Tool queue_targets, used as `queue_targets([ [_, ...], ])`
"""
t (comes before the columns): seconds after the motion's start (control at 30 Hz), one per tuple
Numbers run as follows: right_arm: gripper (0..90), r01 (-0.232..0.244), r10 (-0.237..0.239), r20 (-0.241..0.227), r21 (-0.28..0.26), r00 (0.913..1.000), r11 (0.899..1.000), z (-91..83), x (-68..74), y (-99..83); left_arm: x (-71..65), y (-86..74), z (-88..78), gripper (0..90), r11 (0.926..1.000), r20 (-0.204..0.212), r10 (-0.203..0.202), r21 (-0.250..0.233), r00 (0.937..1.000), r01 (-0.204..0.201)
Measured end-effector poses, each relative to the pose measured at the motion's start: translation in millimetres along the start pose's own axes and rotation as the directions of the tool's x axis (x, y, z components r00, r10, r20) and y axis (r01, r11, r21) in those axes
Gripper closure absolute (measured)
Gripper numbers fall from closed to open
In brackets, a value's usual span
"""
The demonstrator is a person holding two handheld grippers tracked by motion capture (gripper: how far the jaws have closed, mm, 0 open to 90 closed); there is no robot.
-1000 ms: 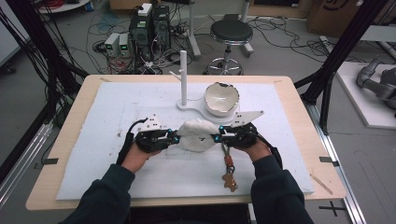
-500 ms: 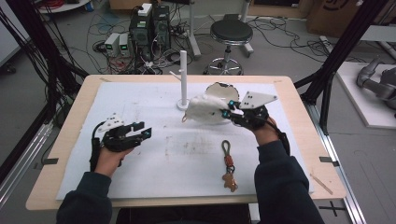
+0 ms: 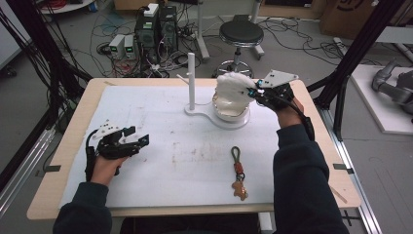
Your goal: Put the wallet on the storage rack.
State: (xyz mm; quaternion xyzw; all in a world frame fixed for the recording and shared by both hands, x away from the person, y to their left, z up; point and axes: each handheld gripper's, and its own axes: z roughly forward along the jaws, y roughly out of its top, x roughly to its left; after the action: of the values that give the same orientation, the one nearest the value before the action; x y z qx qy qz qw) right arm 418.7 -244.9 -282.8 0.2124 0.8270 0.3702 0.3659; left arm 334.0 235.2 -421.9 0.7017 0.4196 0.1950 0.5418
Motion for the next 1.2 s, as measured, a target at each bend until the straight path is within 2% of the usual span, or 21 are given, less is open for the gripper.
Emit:
queue_targets([
  [0.1, 77.6, 0.028, -0.029, 0.026, 0.05, 0.9992, 0.998, 8.3, 1.1, -4.1, -0.3, -0.1, 1.5, 26.9, 1.0, 0.0, -0.004, 0.002, 1.0, 0.004],
  [0.2, 77.5, 0.044, -0.046, 0.032, 0.071, 0.9984, 0.997, 14.5, 3.5, -6.2, -0.5, -0.1, 2.3, 26.9, 1.0, 0.0, -0.006, 0.0, 1.0, 0.006],
  [0.4, 77.5, 0.102, -0.103, 0.001, 0.109, 0.9947, 0.989, 38.9, 15.9, -7.7, -0.6, -0.4, 3.6, 26.8, 1.0, -0.002, -0.007, 0.002, 1.0, 0.007],
  [0.53, 77.5, 0.118, -0.116, -0.023, 0.139, 0.993, 0.983, 53.2, 19.8, -10.4, -1.2, -0.6, 3.6, 26.9, 1.0, -0.002, -0.006, 0.004, 1.0, 0.006],
  [0.7, 77.4, 0.107, -0.101, -0.044, 0.175, 0.9939, 0.979, 66.2, 19.9, -18.8, -1.1, -1.0, 4.5, 26.9, 1.0, -0.002, -0.006, 0.006, 1.0, 0.006],
  [0.73, 76.8, 0.094, -0.086, -0.051, 0.2, 0.995, 0.975, 70.9, 19.1, -22.9, -1.1, -1.0, 5.0, 26.9, 1.0, -0.001, -0.003, 0.009, 1.0, 0.003],
  [0.83, 73.9, 0.082, -0.069, -0.065, 0.226, 0.9955, 0.971, 73.7, 17.2, -26.2, -1.1, -1.0, 5.1, 26.9, 1.0, -0.001, -0.004, 0.006, 1.0, 0.004],
  [0.87, 61.8, 0.03, -0.015, -0.068, 0.234, 0.9976, 0.972, 71.2, 13.8, -27.2, -1.1, -1.0, 4.8, 26.9, 1.0, -0.002, -0.005, 0.007, 1.0, 0.005],
  [0.9, 53.9, -0.004, 0.02, -0.067, 0.234, 0.9976, 0.972, 69.5, 12.2, -27.4, -1.1, -1.1, 4.8, 26.9, 1.0, -0.002, -0.007, 0.006, 1.0, 0.007],
  [0.93, 53.9, -0.004, 0.02, -0.067, 0.234, 0.9976, 0.972, 69.5, 12.2, -27.4, -1.1, -1.1, 4.8, 26.9, 1.0, -0.002, -0.007, 0.006, 1.0, 0.007],
  [0.97, 51.0, -0.11, 0.132, -0.101, 0.196, 0.9862, 0.974, 63.1, 6.3, -27.2, -1.1, -1.1, 5.1, 26.8, 1.0, -0.001, -0.005, 0.009, 1.0, 0.005],
  [1.03, 50.9, -0.151, 0.171, -0.131, 0.154, 0.9766, 0.977, 57.4, 5.6, -24.2, -1.3, -1.2, 5.5, 26.9, 0.9999, -0.001, -0.004, 0.012, 1.0, 0.005],
  [1.1, 54.3, -0.169, 0.184, -0.165, 0.103, 0.9689, 0.98, 53.8, 7.0, -19.4, -1.9, -1.2, 6.5, 26.8, 0.9999, 0.0, -0.004, 0.013, 1.0, 0.004],
  [1.13, 54.3, -0.169, 0.184, -0.165, 0.103, 0.9689, 0.98, 53.8, 7.0, -19.4, -2.3, -1.1, 6.7, 26.8, 0.9999, -0.002, -0.003, 0.015, 1.0, 0.003],
  [1.17, 63.9, -0.17, 0.181, -0.182, 0.074, 0.9665, 0.983, 52.9, 9.4, -16.2, -2.8, -1.1, 7.4, 26.9, 0.9999, 0.002, -0.003, 0.014, 1.0, 0.003],
  [1.2, 63.9, -0.17, 0.181, -0.182, 0.074, 0.9665, 0.983, 52.9, 9.4, -16.2, -2.8, -1.1, 7.4, 26.9, 0.9999, 0.002, -0.003, 0.014, 1.0, 0.003],
])
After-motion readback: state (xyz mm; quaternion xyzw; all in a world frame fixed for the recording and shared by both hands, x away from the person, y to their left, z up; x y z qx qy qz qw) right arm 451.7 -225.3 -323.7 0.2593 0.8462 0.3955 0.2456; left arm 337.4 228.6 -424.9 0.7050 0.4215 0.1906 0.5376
